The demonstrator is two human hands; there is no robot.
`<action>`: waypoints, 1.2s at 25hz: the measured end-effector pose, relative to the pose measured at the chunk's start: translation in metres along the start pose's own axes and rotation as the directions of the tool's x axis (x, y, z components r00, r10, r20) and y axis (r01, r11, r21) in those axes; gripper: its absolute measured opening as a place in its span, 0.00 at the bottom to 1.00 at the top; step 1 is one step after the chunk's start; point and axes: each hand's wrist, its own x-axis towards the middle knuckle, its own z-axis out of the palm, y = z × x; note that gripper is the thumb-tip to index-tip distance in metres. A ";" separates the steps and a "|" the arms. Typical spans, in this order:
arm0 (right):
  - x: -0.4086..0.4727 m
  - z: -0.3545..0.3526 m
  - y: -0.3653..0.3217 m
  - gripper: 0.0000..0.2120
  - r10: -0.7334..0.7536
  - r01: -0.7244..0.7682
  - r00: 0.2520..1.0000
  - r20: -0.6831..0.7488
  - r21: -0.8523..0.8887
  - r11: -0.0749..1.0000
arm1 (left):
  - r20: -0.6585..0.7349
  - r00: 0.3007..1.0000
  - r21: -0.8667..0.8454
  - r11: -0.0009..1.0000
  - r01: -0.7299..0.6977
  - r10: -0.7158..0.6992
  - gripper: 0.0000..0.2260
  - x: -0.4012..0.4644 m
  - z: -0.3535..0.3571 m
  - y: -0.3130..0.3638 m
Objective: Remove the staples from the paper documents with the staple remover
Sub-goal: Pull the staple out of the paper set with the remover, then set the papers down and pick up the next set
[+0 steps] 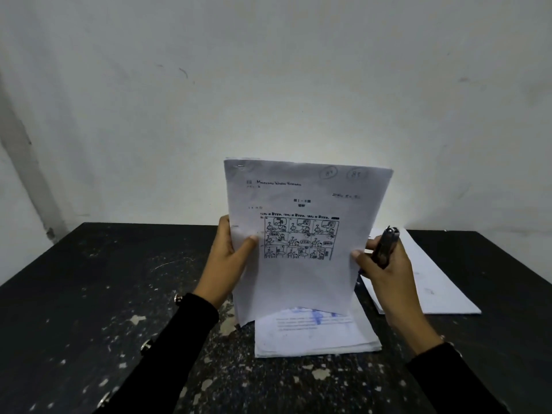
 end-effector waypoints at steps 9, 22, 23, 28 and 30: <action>0.022 -0.005 0.014 0.09 0.012 -0.013 1.000 -0.009 -0.043 0.999 | -0.047 0.995 0.045 0.995 0.094 -0.092 0.10 0.011 0.010 -0.022; 0.124 -0.130 0.046 0.11 0.103 -0.193 0.957 -0.271 -0.330 0.924 | 0.227 0.884 0.085 0.912 0.401 -0.409 0.17 0.077 0.169 -0.053; 0.130 -0.138 0.052 0.11 0.114 -0.208 0.955 -0.274 -0.345 0.915 | 0.233 0.873 0.103 0.903 0.416 -0.429 0.16 0.081 0.180 -0.060; 0.159 -0.169 0.085 0.11 0.128 -0.241 0.964 -0.235 -0.555 0.796 | 0.252 0.848 0.310 0.869 0.386 -0.466 0.17 0.098 0.228 -0.098; 0.167 -0.175 0.097 0.11 0.146 -0.244 0.968 -0.206 -0.619 0.746 | 0.211 0.856 0.379 0.847 0.373 -0.472 0.21 0.101 0.239 -0.110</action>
